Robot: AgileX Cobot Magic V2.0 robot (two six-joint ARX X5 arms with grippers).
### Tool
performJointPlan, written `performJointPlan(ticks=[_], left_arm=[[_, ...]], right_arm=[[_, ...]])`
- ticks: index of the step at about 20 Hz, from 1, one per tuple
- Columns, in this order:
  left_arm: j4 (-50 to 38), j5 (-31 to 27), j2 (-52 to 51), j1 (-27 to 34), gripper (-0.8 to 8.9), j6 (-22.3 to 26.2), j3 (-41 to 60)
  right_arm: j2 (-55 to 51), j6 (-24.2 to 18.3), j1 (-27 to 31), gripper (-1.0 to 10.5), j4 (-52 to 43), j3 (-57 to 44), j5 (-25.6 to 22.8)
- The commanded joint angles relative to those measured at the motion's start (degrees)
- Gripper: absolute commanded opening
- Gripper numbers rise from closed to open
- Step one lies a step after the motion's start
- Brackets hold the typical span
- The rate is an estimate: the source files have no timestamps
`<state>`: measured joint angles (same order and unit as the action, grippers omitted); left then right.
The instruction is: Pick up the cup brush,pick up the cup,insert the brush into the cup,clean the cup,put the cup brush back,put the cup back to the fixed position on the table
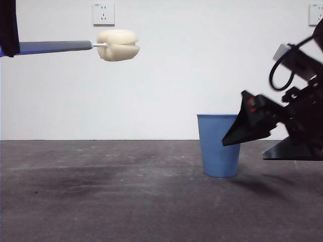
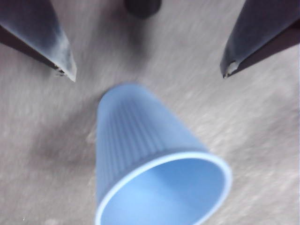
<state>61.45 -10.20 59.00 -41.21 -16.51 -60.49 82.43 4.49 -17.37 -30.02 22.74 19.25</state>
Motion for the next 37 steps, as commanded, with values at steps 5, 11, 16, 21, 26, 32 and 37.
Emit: performJointPlan(ticks=[5,11,16,21,26,32,37], left_arm=[[-0.09,-0.22,-0.07,0.04,-0.09,0.22,0.48],[-0.17,-0.24,-0.07,0.04,-0.09,0.00,0.48],[-0.15,-0.22,-0.07,0.04,-0.09,-0.39,0.48],[-0.13,-0.24,-0.07,0.04,-0.09,-0.42,0.48],[-0.11,-0.24,-0.07,0.04,-0.09,-0.39,0.48],[0.07,-0.17,-0.07,0.04,-0.09,2.97,0.48],[1.27,0.00,-0.07,0.07,-0.09,10.84,0.48]], right_arm=[[10.93,-0.90,-2.38,6.0,-17.68,-0.57,-2.45],[19.82,-0.87,-3.61,5.9,-27.45,1.29,-4.39],[24.11,0.22,-4.13,5.9,-29.64,4.98,-4.70],[24.41,0.24,-4.50,3.7,-29.59,6.51,-6.60],[24.41,0.22,-4.81,0.3,-29.49,6.51,-6.73],[21.66,0.17,-6.03,-0.1,-25.14,6.51,-5.75],[3.72,-9.33,-8.68,-0.1,3.02,9.40,-8.04]])
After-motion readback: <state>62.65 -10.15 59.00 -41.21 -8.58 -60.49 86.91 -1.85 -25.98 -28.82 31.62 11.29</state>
